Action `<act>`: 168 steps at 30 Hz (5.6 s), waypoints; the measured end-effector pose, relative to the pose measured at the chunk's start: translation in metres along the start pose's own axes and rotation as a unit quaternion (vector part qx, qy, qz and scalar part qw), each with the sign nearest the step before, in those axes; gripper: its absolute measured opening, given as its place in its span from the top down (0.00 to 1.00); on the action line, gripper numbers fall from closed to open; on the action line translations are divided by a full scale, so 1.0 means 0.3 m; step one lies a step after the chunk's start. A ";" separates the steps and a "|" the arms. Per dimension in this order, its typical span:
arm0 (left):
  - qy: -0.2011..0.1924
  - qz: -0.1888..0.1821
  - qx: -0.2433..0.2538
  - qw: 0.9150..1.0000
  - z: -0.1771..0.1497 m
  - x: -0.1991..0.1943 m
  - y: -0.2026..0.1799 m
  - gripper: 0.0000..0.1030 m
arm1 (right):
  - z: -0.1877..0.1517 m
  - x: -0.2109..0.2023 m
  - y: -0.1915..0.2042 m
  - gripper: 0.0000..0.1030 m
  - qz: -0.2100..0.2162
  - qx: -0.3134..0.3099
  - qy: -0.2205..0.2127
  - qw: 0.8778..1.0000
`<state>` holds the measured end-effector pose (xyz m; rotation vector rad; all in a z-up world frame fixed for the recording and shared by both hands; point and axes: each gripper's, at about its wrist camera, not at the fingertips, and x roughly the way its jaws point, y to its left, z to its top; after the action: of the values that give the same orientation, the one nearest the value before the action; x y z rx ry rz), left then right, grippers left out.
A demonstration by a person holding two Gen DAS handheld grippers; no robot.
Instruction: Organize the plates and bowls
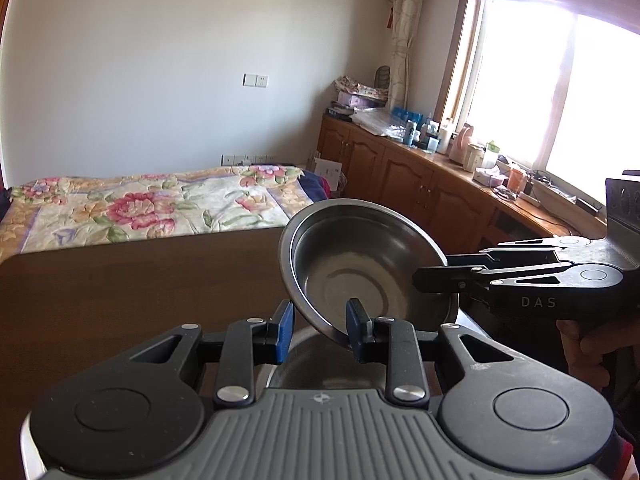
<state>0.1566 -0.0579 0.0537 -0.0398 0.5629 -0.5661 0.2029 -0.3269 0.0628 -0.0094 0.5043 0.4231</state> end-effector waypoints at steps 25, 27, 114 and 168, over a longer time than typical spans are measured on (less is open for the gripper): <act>0.071 -0.003 0.007 0.997 -0.209 0.013 0.012 0.71 | -0.183 0.003 0.092 0.74 -0.003 -0.045 0.056 0.997; 0.072 -0.004 0.009 0.997 -0.210 0.016 0.010 0.71 | -0.183 0.005 0.092 0.74 -0.007 -0.052 0.058 0.997; 0.106 0.010 0.084 0.991 0.270 0.764 -0.146 0.53 | -0.092 0.221 -0.526 0.47 -0.113 0.057 -0.052 0.991; 0.135 -0.003 0.082 0.987 0.286 0.765 -0.150 0.80 | -0.065 0.191 -0.515 0.76 -0.072 0.098 -0.045 0.992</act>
<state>0.3387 -0.2249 0.0215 0.1947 0.7783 -0.6272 0.3003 -0.4479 0.0040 0.1610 0.4517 0.2312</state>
